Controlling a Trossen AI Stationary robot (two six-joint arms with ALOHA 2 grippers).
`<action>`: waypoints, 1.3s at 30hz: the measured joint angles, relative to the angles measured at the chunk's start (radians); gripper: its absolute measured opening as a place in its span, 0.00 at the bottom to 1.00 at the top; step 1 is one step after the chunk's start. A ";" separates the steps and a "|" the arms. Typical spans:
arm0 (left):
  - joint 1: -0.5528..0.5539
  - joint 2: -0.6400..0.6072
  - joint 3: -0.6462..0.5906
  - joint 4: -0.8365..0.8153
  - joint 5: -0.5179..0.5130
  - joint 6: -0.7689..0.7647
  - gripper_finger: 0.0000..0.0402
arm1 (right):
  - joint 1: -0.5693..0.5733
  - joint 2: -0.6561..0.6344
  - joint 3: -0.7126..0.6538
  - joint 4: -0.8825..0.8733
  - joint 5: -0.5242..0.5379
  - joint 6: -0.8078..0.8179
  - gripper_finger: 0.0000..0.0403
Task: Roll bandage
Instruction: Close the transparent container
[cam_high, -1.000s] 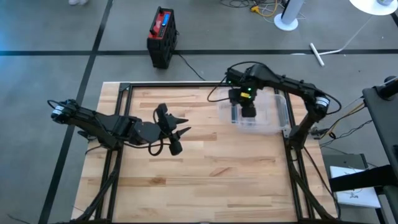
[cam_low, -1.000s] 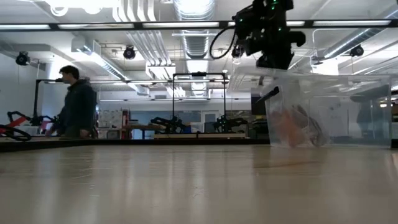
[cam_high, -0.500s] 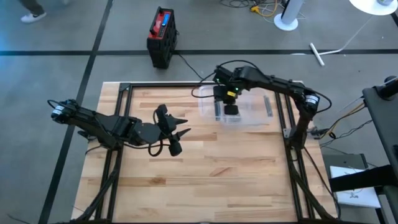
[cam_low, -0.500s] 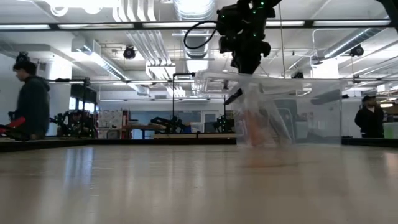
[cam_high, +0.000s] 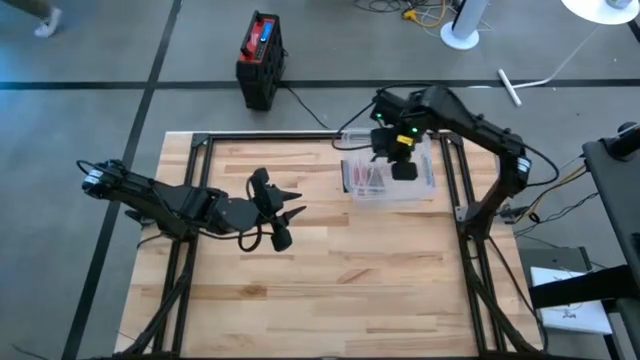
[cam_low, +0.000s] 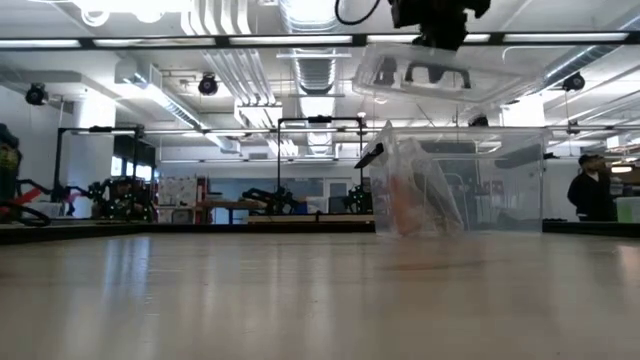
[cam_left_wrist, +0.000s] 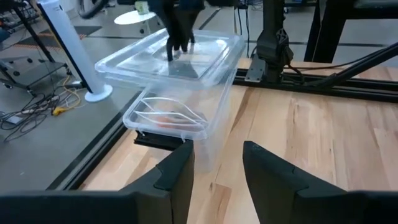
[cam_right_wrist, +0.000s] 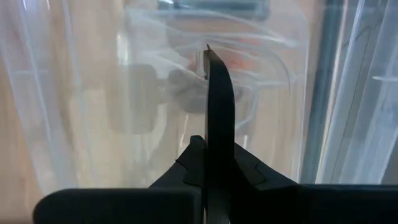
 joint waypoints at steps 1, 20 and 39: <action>-0.001 0.000 0.000 0.000 0.000 0.000 0.32 | -0.001 -0.012 -0.023 0.010 0.006 0.002 0.05; -0.011 0.000 -0.002 0.007 0.000 -0.016 0.32 | -0.023 -0.023 -0.401 0.334 0.161 -0.040 0.06; -0.014 0.000 -0.002 0.008 0.000 -0.010 0.29 | -0.027 -0.041 -0.405 0.207 0.219 0.086 0.05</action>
